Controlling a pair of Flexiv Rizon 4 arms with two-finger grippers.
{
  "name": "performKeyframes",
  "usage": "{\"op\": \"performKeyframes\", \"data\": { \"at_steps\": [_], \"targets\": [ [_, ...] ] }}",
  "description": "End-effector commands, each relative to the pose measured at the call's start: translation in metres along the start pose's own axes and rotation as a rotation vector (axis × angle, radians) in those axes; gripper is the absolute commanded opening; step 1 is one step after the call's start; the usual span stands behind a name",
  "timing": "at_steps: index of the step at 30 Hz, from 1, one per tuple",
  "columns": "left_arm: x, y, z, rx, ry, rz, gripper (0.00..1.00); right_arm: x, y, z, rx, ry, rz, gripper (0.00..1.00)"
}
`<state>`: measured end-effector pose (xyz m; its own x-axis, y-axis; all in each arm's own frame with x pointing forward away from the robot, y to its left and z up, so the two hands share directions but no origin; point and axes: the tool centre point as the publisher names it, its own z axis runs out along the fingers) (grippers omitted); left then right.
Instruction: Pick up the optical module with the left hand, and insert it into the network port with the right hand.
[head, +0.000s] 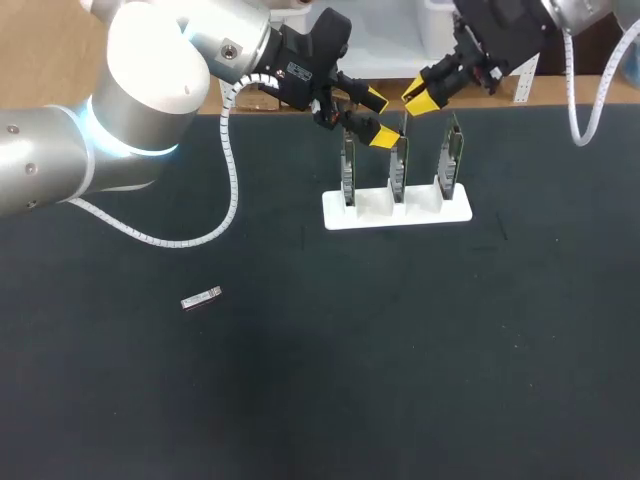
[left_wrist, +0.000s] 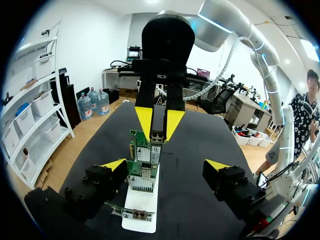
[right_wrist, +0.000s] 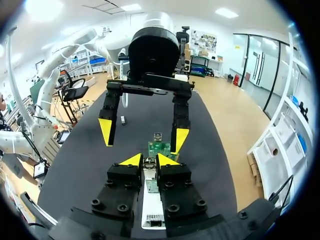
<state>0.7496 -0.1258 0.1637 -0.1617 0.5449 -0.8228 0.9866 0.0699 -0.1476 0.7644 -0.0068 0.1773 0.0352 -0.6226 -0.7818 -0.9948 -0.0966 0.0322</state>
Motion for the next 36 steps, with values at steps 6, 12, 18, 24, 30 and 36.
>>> {"op": "performKeyframes", "data": {
  "at_steps": [6, 12, 18, 24, 30, 36],
  "targets": [
    [-0.0013, 0.0022, 0.0007, 0.003, 0.006, -0.002, 1.0, -0.0057, -0.0061, -0.0004, -0.01, 0.003, -0.015, 0.0],
    [-0.0013, 0.0022, 0.0007, 0.003, 0.006, -0.002, 1.0, -0.0056, -0.0076, -0.0009, -0.017, 0.017, -0.012, 0.0],
    [-0.0013, 0.0022, 0.0007, 0.003, 0.006, -0.002, 1.0, -0.0087, -0.008, 0.0003, -0.022, 0.019, -0.012, 0.0],
    [-0.0013, 0.0022, 0.0007, 0.003, 0.006, -0.002, 1.0, -0.0086, -0.0085, 0.0009, -0.025, 0.019, -0.001, 0.0],
    [-0.0013, 0.0022, 0.0007, 0.003, 0.006, -0.002, 1.0, -0.0065, -0.0074, 0.0022, -0.021, 0.027, 0.004, 0.0],
    [-0.0013, 0.0022, 0.0007, 0.003, 0.006, -0.002, 1.0, -0.0038, -0.004, 0.002, -0.019, 0.026, 0.014, 0.0]
  ]
}}
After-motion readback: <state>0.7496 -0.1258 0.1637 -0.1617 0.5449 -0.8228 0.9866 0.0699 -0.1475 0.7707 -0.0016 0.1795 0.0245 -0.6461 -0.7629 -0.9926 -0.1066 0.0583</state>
